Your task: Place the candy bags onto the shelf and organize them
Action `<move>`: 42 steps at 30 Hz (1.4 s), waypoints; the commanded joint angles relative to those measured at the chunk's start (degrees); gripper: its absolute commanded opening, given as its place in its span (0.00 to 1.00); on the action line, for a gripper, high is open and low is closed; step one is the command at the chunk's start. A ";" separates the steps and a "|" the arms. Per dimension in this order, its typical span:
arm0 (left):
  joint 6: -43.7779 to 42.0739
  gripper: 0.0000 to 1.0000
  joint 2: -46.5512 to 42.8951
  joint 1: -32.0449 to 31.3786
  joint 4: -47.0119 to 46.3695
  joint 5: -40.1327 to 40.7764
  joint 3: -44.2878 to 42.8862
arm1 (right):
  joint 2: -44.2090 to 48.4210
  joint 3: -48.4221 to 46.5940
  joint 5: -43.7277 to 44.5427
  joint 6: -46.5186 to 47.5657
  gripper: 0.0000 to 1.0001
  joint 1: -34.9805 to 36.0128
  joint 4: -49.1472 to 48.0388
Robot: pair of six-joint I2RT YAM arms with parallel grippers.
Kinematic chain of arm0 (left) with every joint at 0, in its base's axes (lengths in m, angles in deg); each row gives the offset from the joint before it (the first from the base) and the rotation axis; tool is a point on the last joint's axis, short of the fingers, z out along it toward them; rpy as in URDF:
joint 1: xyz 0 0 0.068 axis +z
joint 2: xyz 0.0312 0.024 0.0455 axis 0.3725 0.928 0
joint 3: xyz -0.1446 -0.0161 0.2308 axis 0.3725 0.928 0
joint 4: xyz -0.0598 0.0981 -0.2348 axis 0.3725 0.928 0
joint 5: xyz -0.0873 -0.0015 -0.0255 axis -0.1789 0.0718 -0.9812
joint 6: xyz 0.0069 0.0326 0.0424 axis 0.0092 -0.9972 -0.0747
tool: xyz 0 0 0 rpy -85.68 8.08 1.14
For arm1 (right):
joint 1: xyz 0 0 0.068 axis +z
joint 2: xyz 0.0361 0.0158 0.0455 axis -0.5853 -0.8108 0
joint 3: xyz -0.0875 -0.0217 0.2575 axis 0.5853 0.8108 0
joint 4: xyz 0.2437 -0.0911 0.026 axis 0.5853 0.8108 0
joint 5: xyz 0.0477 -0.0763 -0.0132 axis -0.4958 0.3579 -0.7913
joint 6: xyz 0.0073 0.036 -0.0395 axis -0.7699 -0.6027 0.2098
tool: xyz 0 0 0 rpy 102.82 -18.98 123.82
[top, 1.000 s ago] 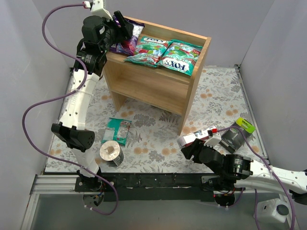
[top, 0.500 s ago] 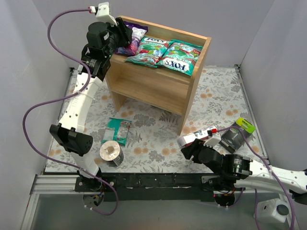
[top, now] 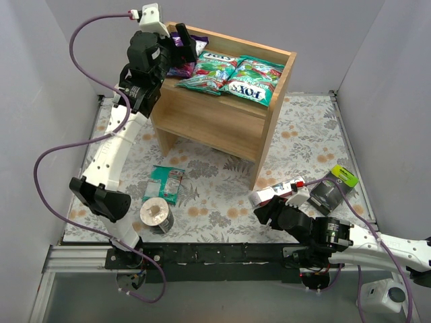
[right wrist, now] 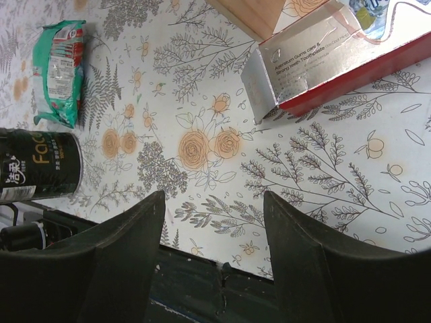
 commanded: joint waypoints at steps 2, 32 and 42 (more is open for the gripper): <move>0.48 0.92 -6.42 -0.27 -5.93 0.44 0.33 | -0.41 -0.06 1.35 -0.78 0.68 0.08 -1.49; 18.76 0.98 -43.26 -0.27 22.35 3.53 39.52 | -29.58 -8.75 -7.69 23.99 0.88 -0.18 -36.90; 20.52 0.98 -43.51 1.49 22.98 -5.53 48.41 | -47.76 -16.39 -23.61 27.07 0.88 -7.21 -53.86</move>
